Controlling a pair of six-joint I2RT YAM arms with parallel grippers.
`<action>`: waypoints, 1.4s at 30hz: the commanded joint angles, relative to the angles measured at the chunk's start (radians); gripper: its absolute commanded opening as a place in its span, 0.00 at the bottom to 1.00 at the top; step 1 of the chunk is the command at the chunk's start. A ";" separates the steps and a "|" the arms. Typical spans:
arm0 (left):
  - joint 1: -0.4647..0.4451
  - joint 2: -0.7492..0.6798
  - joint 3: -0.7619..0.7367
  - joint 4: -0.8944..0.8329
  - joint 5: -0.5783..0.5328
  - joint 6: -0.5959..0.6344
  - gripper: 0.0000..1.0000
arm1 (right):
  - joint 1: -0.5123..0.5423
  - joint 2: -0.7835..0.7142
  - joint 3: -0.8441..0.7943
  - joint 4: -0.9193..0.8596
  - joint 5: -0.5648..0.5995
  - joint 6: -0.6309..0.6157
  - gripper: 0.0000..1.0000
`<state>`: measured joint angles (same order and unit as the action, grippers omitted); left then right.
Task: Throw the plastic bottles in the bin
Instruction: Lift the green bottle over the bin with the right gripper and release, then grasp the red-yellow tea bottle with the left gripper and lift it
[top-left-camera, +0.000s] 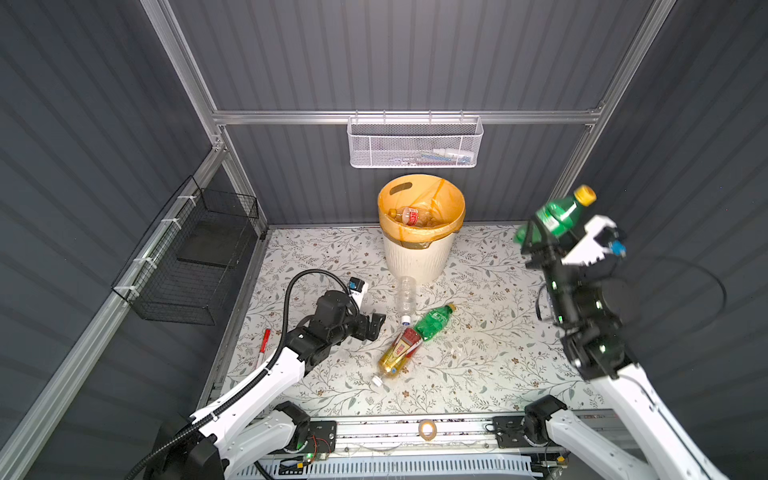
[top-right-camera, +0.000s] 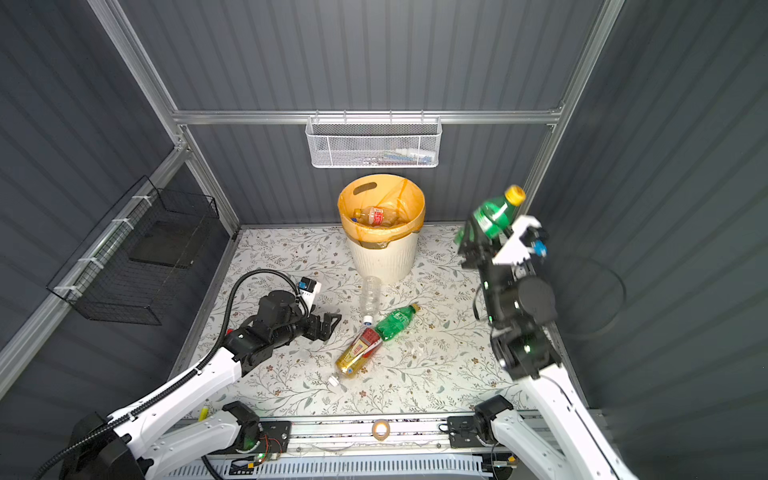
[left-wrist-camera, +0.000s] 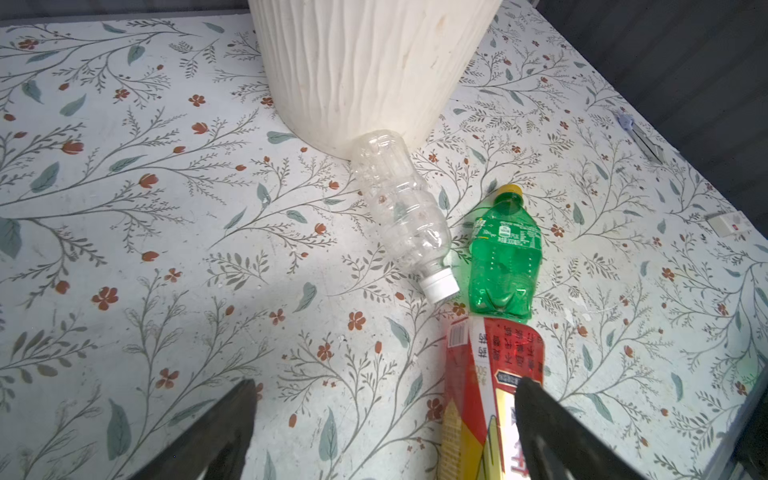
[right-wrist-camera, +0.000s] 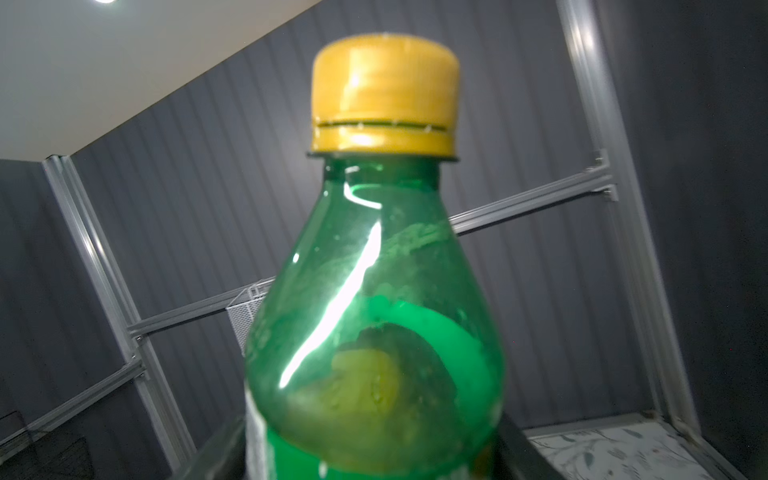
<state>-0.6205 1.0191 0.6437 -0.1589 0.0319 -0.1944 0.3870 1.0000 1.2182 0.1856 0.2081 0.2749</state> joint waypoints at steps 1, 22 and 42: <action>-0.028 0.020 0.005 -0.006 -0.043 0.014 0.97 | 0.002 0.396 0.475 -0.452 -0.292 0.086 0.74; -0.281 0.092 0.020 -0.131 -0.156 0.009 1.00 | -0.205 0.131 0.081 -0.467 -0.233 0.204 0.99; -0.409 0.290 0.025 -0.093 -0.209 -0.026 1.00 | -0.410 -0.083 -0.302 -0.451 -0.355 0.306 0.99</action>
<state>-1.0241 1.2892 0.6624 -0.2642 -0.1432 -0.2024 -0.0151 0.9283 0.9318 -0.2974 -0.1257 0.5663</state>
